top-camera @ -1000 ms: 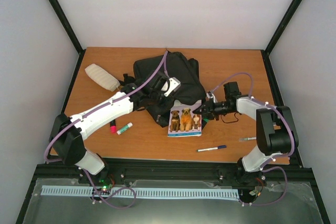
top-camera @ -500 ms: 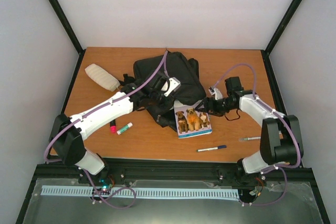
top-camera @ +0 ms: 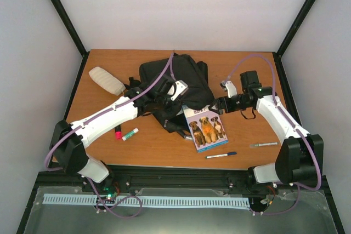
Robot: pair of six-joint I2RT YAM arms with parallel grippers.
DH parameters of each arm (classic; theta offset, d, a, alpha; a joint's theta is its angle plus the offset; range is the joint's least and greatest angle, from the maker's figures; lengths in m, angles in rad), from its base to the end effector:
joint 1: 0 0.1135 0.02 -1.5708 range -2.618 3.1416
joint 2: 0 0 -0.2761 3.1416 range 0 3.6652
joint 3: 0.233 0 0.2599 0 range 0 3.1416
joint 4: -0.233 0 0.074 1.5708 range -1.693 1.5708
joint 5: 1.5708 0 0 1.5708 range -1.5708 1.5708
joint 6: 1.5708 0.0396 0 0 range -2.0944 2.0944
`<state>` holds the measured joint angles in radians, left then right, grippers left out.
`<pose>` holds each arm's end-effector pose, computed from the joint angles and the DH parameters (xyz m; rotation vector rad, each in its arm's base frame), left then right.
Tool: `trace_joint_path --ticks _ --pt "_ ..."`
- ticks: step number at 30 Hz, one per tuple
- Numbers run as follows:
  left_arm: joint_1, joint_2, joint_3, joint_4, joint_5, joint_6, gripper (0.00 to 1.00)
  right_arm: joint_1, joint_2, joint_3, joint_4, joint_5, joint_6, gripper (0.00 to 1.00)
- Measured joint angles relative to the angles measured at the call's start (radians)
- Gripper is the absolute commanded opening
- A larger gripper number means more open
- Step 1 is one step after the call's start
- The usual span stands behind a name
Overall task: Pack the student bag
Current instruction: Place the book in the student bag.
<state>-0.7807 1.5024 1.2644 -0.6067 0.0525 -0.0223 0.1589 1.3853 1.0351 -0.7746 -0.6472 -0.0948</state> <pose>0.2375 -0.2382 0.3027 0.9333 2.2758 -0.4246 0.2655 0.0667 0.2592 -0.5221 2.5395 0.8854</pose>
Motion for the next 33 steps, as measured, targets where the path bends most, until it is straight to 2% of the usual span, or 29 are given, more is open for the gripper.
trace_joint_path --ticks 5,9,13,18,26,33 --pt "0.000 -0.003 0.000 0.000 -0.001 0.000 0.01 0.000 0.007 0.013 -0.047 0.008 -0.129 0.77" --pt "0.000 -0.003 0.000 0.000 -0.002 0.000 0.01 0.008 -0.022 -0.015 -0.071 0.068 -0.326 0.82" --pt "0.000 -0.003 0.000 0.000 -0.003 0.000 0.01 0.051 -0.158 -0.140 -0.077 0.193 -0.594 0.83" --pt "0.000 -0.003 0.000 0.000 -0.004 0.000 0.01 0.114 -0.248 -0.314 -0.053 0.340 -0.835 0.84" --pt "0.000 -0.003 0.000 0.000 -0.004 0.000 0.01 0.145 -0.317 -0.477 0.001 0.489 -1.062 0.87" --pt "0.000 -0.003 0.000 0.000 -0.004 0.001 0.01 0.173 -0.338 -0.526 0.068 0.562 -1.132 0.85"
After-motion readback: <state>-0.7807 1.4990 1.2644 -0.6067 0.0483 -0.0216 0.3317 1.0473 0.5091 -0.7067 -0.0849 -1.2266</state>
